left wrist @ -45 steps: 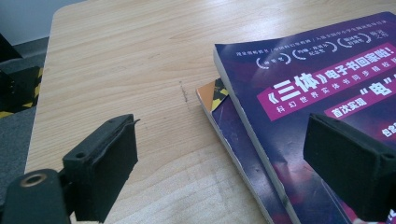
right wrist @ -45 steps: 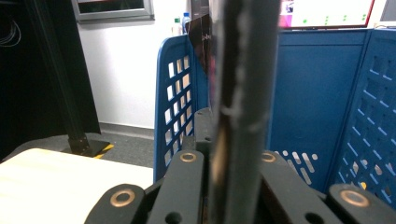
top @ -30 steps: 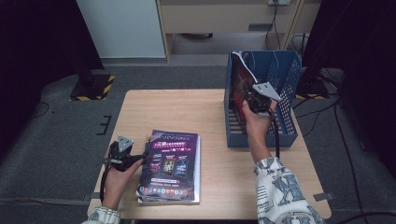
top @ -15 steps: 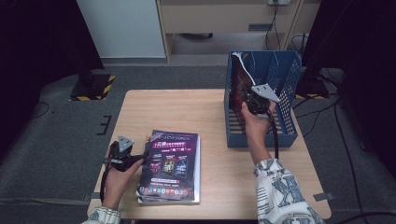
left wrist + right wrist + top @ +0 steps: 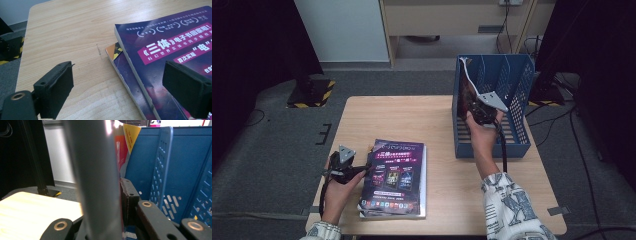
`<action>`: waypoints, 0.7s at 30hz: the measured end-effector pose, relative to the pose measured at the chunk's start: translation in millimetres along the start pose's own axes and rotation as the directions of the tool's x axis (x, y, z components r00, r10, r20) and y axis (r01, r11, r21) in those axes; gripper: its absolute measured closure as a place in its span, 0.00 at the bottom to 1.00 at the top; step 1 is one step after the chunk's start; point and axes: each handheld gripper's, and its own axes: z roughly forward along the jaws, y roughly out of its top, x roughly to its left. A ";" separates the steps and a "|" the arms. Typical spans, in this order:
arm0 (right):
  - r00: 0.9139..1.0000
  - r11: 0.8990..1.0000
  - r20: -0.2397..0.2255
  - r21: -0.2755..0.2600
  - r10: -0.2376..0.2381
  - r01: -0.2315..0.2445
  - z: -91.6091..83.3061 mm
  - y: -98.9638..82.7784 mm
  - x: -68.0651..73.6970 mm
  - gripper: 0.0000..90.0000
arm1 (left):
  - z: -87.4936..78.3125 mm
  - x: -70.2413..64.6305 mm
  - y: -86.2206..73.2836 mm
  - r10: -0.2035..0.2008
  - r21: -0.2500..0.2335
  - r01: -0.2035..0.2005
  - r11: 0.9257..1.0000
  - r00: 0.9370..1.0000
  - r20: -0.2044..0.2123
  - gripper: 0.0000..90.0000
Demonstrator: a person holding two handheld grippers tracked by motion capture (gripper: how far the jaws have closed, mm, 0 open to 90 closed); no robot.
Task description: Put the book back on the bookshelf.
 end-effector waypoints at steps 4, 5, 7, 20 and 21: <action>1.000 1.000 -0.011 0.005 -0.001 0.001 0.7 0.3 4.7 0.90 | 0.1 0.0 0.0 0.000 0.001 0.000 1.000 1.000 0.000 0.11; 1.000 1.000 -0.013 0.004 -0.004 0.004 0.9 0.1 5.7 0.90 | 0.0 -0.1 0.1 0.001 0.001 -0.001 1.000 1.000 0.000 0.11; 1.000 1.000 -0.015 0.005 -0.005 0.005 1.2 0.0 7.5 0.90 | 0.2 -0.2 0.1 0.002 0.002 -0.002 1.000 1.000 0.000 0.11; 0.999 1.000 -0.041 0.019 0.007 -0.006 4.2 3.4 15.3 0.90 | 0.0 -1.3 0.4 0.006 -0.001 -0.006 1.000 1.000 0.003 0.11; 0.999 1.000 -0.044 0.020 0.010 -0.009 4.5 3.6 15.9 0.90 | 0.2 -1.2 0.3 0.006 0.000 -0.006 1.000 1.000 0.002 0.11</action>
